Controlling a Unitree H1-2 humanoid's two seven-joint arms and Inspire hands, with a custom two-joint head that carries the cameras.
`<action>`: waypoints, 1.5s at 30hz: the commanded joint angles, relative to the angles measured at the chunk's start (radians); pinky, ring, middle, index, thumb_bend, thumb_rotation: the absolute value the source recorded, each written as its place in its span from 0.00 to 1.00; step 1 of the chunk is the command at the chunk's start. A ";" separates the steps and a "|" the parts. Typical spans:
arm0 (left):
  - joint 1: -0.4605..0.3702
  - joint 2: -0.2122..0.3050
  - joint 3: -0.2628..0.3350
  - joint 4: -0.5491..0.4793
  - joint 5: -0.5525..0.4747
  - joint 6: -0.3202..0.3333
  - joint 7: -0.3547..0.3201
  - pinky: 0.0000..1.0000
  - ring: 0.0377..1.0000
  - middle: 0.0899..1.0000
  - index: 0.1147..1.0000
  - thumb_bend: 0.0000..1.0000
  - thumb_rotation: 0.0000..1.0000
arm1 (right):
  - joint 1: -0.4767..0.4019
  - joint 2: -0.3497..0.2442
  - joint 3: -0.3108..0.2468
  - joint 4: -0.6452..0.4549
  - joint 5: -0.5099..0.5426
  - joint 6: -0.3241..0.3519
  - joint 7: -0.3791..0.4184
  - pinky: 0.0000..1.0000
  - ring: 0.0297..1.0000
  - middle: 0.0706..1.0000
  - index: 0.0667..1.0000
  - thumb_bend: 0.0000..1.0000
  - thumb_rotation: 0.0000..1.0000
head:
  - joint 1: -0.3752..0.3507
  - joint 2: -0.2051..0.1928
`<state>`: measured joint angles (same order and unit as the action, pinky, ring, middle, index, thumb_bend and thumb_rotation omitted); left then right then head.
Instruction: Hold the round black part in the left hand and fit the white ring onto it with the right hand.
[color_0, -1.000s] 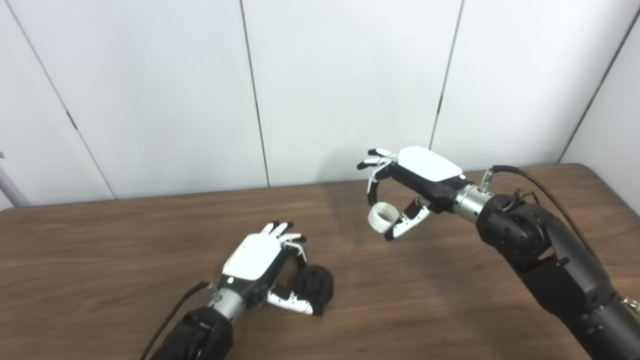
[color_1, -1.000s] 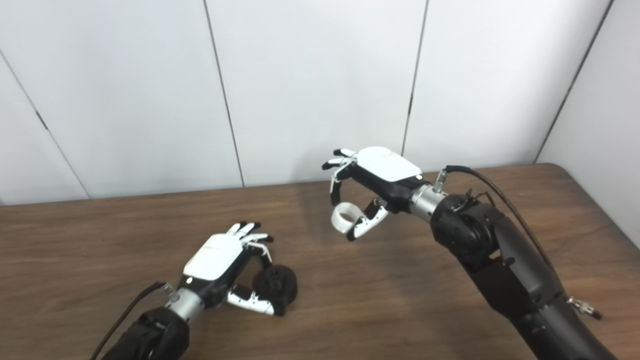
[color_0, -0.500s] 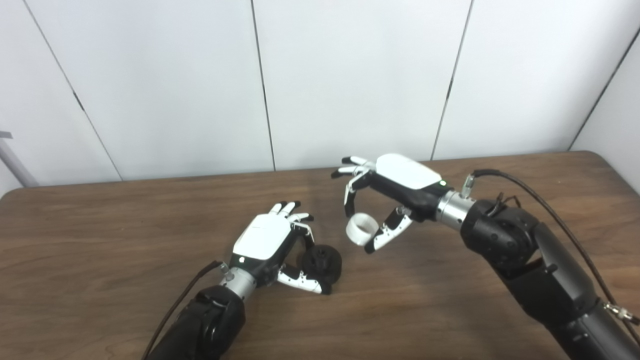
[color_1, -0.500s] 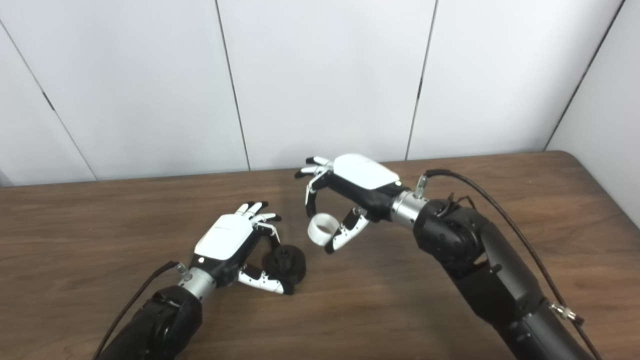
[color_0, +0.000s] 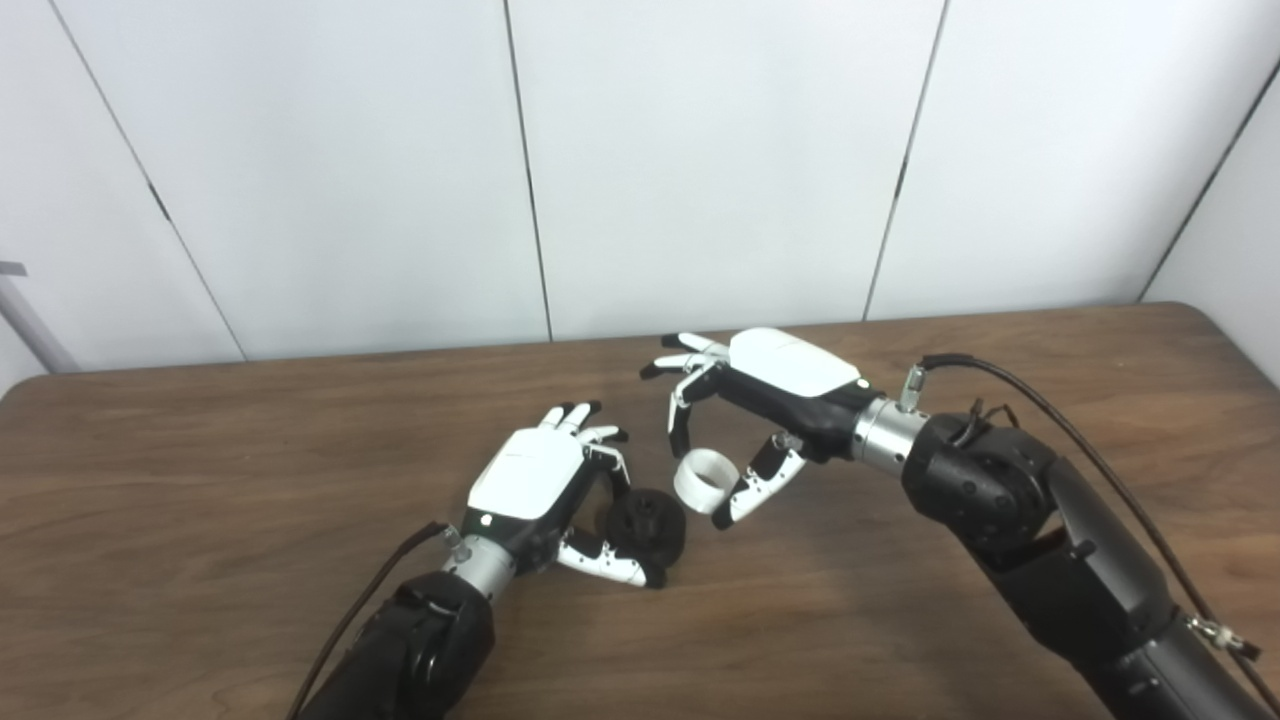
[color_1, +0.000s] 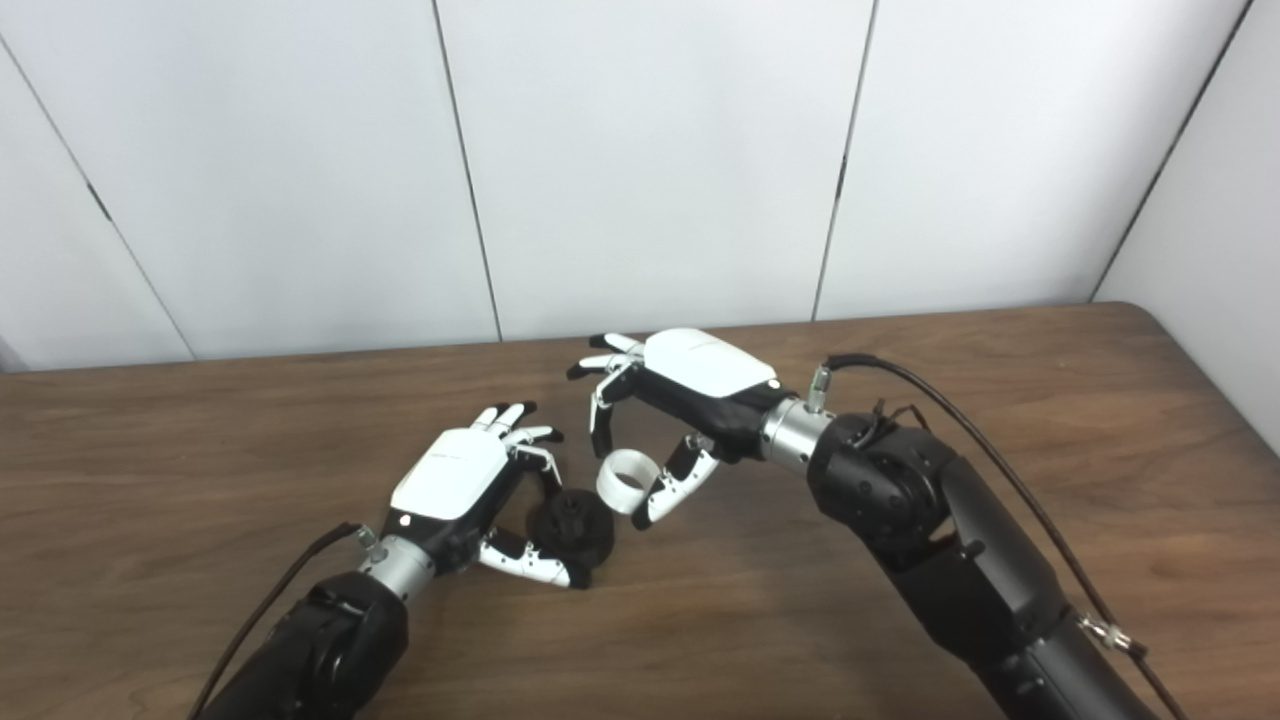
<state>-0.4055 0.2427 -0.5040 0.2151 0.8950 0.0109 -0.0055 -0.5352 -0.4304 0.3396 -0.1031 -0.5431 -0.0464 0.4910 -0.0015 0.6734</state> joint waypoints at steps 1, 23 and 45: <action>0.035 0.007 -0.040 0.022 0.034 0.030 -0.076 1.00 0.99 0.85 0.41 0.52 0.05 | -0.030 0.007 -0.009 -0.032 0.010 -0.014 -0.008 0.89 1.00 0.89 0.44 0.52 0.13 | 0.004 0.004; 0.077 0.008 -0.072 -0.065 0.009 0.057 -0.105 1.00 0.99 0.84 0.41 0.52 0.05 | -0.011 0.063 0.013 -0.007 0.025 -0.066 -0.014 0.89 1.00 0.89 0.44 0.52 0.13 | 0.044 -0.005; 0.111 0.024 -0.085 -0.101 0.013 0.064 -0.132 1.00 0.99 0.84 0.41 0.52 0.05 | -0.010 0.097 0.028 0.056 0.002 -0.135 -0.046 0.91 1.00 0.89 0.44 0.52 0.13 | 0.049 -0.045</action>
<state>-0.3459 0.2547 -0.5456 0.0929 0.9007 0.0754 -0.0477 -0.5048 -0.3328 0.3739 -0.0401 -0.5381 -0.1573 0.4710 0.0460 0.6305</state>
